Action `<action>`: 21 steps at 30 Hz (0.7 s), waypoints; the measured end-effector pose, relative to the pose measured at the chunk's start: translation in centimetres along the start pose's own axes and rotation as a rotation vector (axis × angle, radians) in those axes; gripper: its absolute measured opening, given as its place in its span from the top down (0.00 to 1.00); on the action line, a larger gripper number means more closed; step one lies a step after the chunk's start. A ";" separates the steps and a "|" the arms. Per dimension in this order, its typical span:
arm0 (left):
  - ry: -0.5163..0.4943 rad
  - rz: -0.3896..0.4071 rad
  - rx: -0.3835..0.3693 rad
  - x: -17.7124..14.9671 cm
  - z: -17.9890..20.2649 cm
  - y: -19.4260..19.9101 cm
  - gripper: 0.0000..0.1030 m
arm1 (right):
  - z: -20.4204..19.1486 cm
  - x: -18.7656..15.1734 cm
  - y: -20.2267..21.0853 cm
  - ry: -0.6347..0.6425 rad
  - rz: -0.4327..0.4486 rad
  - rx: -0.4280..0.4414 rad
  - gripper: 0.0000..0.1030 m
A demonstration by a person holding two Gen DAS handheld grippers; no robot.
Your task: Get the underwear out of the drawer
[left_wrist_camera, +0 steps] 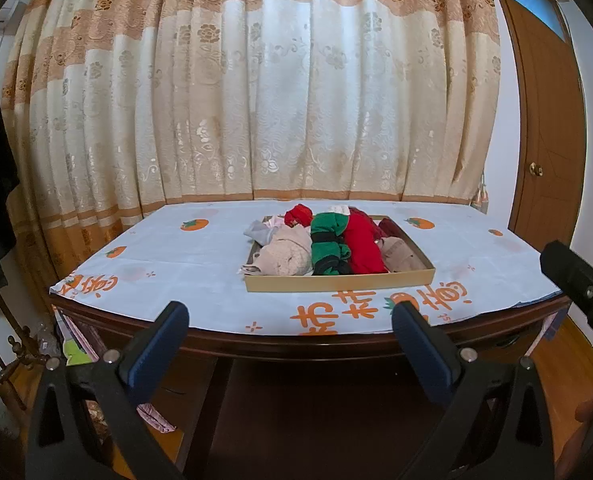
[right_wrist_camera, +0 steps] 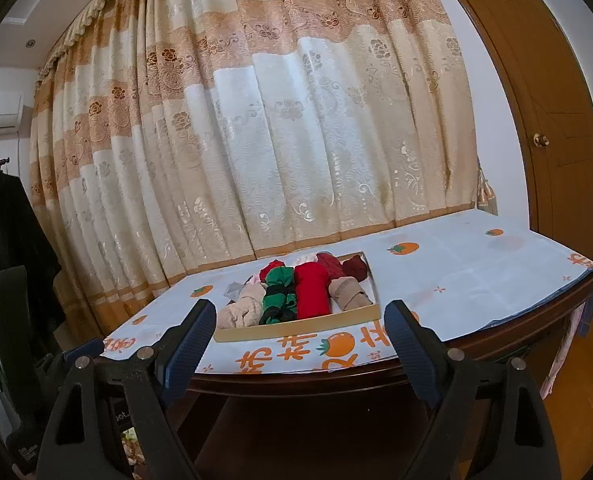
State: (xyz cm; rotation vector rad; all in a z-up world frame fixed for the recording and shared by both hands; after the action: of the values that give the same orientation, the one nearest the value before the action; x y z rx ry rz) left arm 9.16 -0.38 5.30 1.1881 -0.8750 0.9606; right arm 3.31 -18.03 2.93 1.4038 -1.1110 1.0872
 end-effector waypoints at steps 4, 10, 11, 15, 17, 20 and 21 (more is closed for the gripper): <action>-0.002 0.001 0.003 0.0 0.0 0.0 0.00 | -0.2 0.0 -0.1 -0.003 -0.003 0.003 0.15; 0.006 0.004 0.008 0.0 -0.5 0.3 0.00 | -0.3 0.0 0.0 -0.002 -0.001 0.005 0.15; 0.006 0.006 0.009 0.0 -0.6 0.4 0.00 | -0.4 -0.1 0.1 -0.002 -0.001 0.005 0.15; 0.001 0.010 0.013 0.0 -0.6 0.7 0.00 | -0.6 -0.1 0.2 -0.001 0.003 0.005 0.15; 0.003 0.010 0.013 -0.1 -0.6 0.6 0.00 | -0.6 -0.1 0.2 -0.001 0.002 0.008 0.15; 0.006 0.012 0.011 -0.1 -0.6 0.7 0.00 | -0.9 -0.1 0.6 0.007 0.008 0.008 0.15; 0.007 0.013 0.011 -0.1 -0.7 0.8 0.00 | -0.9 -0.1 0.7 0.008 0.010 0.007 0.15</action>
State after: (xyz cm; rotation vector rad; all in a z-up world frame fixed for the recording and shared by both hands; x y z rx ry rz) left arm 8.45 0.34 5.36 1.1894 -0.8736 0.9807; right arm 2.58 -17.18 3.06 1.3996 -1.1106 1.1040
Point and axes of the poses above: each gripper's, at about its wrist camera, not at the fingertips, and y roughly against the way its jaws point, z to its right, x to its top, the point moved 1 cm from there along -y, roughly the way its jaws point, and after that the axes turned 10 degrees about y, right-handed, at the moved point
